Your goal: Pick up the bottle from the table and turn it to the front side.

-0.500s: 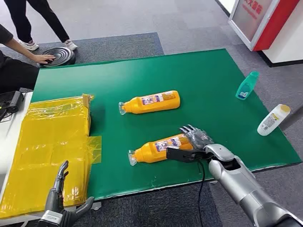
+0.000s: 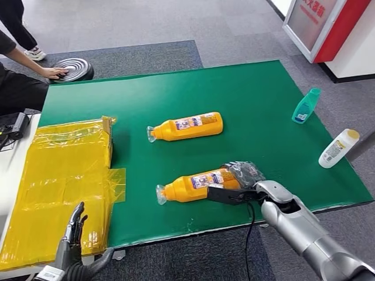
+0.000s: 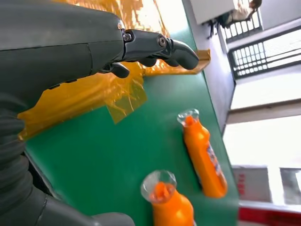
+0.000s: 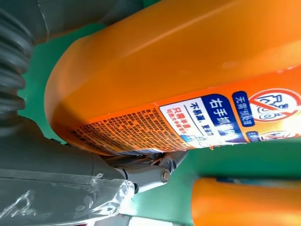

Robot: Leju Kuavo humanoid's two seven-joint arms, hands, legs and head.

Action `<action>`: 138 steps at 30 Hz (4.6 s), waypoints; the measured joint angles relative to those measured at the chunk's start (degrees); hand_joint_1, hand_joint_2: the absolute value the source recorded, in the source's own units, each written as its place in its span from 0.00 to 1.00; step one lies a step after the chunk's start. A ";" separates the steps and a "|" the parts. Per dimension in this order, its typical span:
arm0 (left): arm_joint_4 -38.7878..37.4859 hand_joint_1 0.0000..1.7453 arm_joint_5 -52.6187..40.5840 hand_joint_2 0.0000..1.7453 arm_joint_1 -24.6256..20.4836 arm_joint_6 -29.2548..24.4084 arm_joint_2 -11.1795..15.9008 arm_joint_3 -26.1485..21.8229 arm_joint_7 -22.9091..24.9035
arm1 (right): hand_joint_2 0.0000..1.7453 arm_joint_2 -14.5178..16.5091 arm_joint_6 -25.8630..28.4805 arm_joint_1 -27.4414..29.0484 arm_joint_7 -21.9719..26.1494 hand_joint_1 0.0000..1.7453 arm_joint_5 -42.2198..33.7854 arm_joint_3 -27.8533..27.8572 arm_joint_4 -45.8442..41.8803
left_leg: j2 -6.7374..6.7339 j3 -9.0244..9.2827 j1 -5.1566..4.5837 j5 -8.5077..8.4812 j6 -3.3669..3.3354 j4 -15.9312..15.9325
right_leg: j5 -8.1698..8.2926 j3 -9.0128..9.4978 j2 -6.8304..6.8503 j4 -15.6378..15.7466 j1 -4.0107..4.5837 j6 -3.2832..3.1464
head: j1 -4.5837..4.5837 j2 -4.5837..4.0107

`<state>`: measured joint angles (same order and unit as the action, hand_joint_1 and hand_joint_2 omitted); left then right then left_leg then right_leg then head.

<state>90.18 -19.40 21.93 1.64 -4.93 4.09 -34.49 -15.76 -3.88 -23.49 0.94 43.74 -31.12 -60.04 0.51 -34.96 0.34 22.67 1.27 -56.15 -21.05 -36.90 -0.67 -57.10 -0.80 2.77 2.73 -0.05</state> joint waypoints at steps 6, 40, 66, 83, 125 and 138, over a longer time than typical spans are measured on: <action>0.00 0.00 4.34 1.00 0.14 10.58 -3.40 -4.83 -2.79 | 1.00 2.83 6.94 6.14 3.13 1.00 -2.55 2.94 -6.80 | 0.01 -0.04 0.01 0.08 0.02 0.00 | -0.09 -0.05 0.00 0.00 0.02 -0.02 | -0.01 0.01; -1.93 0.00 7.36 1.00 -4.93 14.99 -2.43 -4.57 5.66 | 1.00 25.80 15.50 12.09 15.58 1.00 -9.74 -6.70 0.93 | 0.00 -0.03 0.03 0.06 0.09 0.00 | -0.14 -0.12 -0.01 -0.01 0.06 -0.07 | -0.01 0.01; 3.28 0.00 4.39 1.00 -5.70 4.37 5.62 9.97 -3.46 | 1.00 28.39 17.11 9.30 15.30 1.00 -9.44 -9.12 10.94 | 0.00 -0.03 0.03 0.07 0.14 0.00 | -0.14 -0.15 -0.02 -0.01 0.06 -0.08 | -0.01 0.01; 4.56 1.00 0.40 1.00 -6.24 -0.11 5.34 11.69 -3.39 | 1.00 28.26 17.18 9.70 14.54 0.97 -9.17 -7.75 12.26 | -0.01 -0.03 0.02 0.08 0.15 0.00 | -0.13 -0.17 -0.02 -0.01 0.06 -0.10 | -0.02 -0.01; 13.44 1.00 -31.65 1.00 -6.54 -35.00 4.55 -0.83 12.85 | 1.00 17.70 19.67 31.32 18.94 0.00 -13.13 7.25 -21.87 | -0.01 -0.03 0.12 0.18 0.22 0.02 | -0.29 -0.14 -0.02 -0.03 0.15 -0.20 | -0.02 0.01; 13.68 1.00 -54.70 1.00 -6.83 -22.08 9.96 -7.48 32.02 | 1.00 18.24 19.30 30.41 17.47 0.00 -13.99 6.92 -21.22 | 0.00 -0.03 0.12 0.14 0.26 0.01 | -0.25 -0.16 -0.01 -0.03 0.16 -0.24 | -0.02 -0.01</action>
<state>103.86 -74.11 15.10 -20.44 5.02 -3.38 -2.47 2.49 15.42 6.92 18.41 29.75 -24.20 -81.26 0.51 -34.99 0.46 22.81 1.54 -56.13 -21.31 -37.06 -0.69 -57.12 -0.63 2.53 2.71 -0.05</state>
